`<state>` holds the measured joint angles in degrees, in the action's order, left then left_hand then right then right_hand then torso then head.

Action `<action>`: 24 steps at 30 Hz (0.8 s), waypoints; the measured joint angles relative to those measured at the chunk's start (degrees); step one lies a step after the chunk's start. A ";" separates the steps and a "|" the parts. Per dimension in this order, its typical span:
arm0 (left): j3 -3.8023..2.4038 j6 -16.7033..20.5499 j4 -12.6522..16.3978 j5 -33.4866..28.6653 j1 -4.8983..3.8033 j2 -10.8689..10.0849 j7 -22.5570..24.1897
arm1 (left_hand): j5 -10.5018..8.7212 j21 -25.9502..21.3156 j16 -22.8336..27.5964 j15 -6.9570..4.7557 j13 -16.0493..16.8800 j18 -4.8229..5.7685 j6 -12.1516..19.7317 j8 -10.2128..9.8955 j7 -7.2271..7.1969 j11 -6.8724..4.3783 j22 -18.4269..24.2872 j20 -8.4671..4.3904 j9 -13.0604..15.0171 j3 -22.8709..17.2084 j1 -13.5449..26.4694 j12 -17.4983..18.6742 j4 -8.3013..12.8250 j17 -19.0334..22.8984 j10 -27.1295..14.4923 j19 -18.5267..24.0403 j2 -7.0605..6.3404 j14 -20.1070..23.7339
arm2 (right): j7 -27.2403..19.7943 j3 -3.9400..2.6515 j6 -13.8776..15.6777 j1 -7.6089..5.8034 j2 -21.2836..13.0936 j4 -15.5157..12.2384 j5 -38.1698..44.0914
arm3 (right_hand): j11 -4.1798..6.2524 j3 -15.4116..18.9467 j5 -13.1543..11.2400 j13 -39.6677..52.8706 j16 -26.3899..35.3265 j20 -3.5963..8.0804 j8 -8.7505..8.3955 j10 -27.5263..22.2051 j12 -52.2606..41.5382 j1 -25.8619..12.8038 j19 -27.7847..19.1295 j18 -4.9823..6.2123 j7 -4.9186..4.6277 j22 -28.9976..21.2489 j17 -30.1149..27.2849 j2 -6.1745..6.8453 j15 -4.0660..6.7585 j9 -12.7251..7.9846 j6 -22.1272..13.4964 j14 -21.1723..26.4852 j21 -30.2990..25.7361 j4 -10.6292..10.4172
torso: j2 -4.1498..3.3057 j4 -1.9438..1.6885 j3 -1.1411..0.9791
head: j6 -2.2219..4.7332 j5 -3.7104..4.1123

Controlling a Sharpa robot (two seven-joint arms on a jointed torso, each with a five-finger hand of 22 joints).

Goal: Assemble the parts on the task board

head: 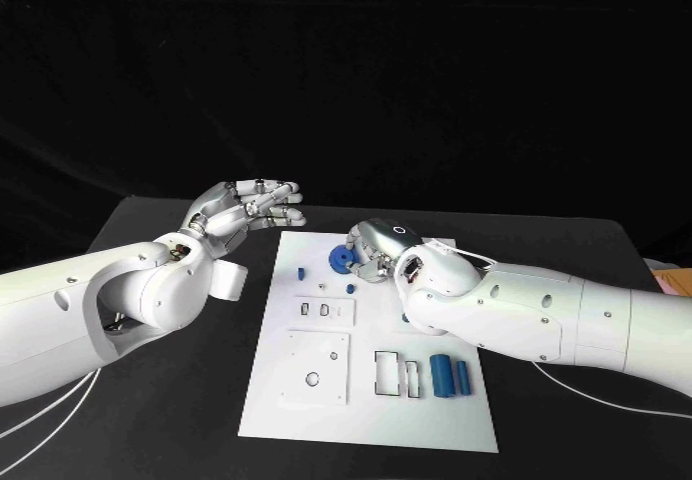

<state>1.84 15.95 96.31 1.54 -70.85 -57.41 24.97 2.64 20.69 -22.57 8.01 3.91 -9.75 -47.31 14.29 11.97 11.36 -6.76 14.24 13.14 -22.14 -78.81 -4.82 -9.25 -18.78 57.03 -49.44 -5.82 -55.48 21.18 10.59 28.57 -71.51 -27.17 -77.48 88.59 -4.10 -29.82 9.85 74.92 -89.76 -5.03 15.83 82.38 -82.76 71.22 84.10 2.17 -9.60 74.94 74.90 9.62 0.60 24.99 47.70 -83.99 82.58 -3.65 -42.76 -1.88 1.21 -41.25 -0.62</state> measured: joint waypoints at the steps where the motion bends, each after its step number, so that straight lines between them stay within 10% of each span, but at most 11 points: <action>1: 0.00 0.00 0.00 0.00 0.00 -0.01 0.00 | 0.00 0.00 0.00 0.00 0.00 0.00 0.00 0.00 0.00 0.00 0.00 0.00 0.00 0.00 0.00 0.00 0.00 0.00 0.00 0.00 0.00 0.00 | 0.01 0.00 -0.02 0.00 0.06 0.04 0.00 | -0.12 0.00 0.00 0.00 0.00 0.00 -0.02 -0.13 0.00 -0.04 0.00 0.00 0.00 0.00 0.00 0.04 -0.09 -0.09 0.00 0.09 0.00 0.00 | 0.00 0.01 0.00 | -0.01 -0.01; 24: 0.00 0.00 0.01 0.00 0.00 -0.29 -0.14 | 0.00 0.00 0.00 0.21 0.00 0.00 0.00 -0.23 0.00 0.00 0.05 0.00 0.06 0.00 0.00 0.00 0.00 -0.09 0.00 0.00 0.00 0.21 | -0.07 -0.01 -0.50 0.04 -1.05 -1.66 -0.13 | -1.02 0.87 -0.56 -0.01 0.00 -0.63 -5.01 -1.02 0.88 -0.72 -0.20 0.00 -0.74 -0.02 0.00 0.72 -0.93 -1.19 -5.45 0.08 -0.22 -0.87 | 0.06 0.10 -0.01 | -0.11 -0.13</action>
<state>1.84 15.95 96.32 1.54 -70.85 -57.70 24.83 2.64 20.69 -22.57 8.22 3.91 -9.75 -47.31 14.06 11.97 11.36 -6.71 14.23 13.21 -22.14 -78.81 -4.82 -9.25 -18.87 57.03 -49.44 -5.82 -55.27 21.10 10.58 28.07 -71.48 -28.22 -79.14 88.46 -5.12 -28.95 9.29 74.91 -89.75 -5.66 10.82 81.36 -81.88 70.50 83.90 2.17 -10.35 74.93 74.90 10.34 -0.33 23.80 42.24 -83.91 82.36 -4.52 -42.70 -1.77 1.21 -41.36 -0.75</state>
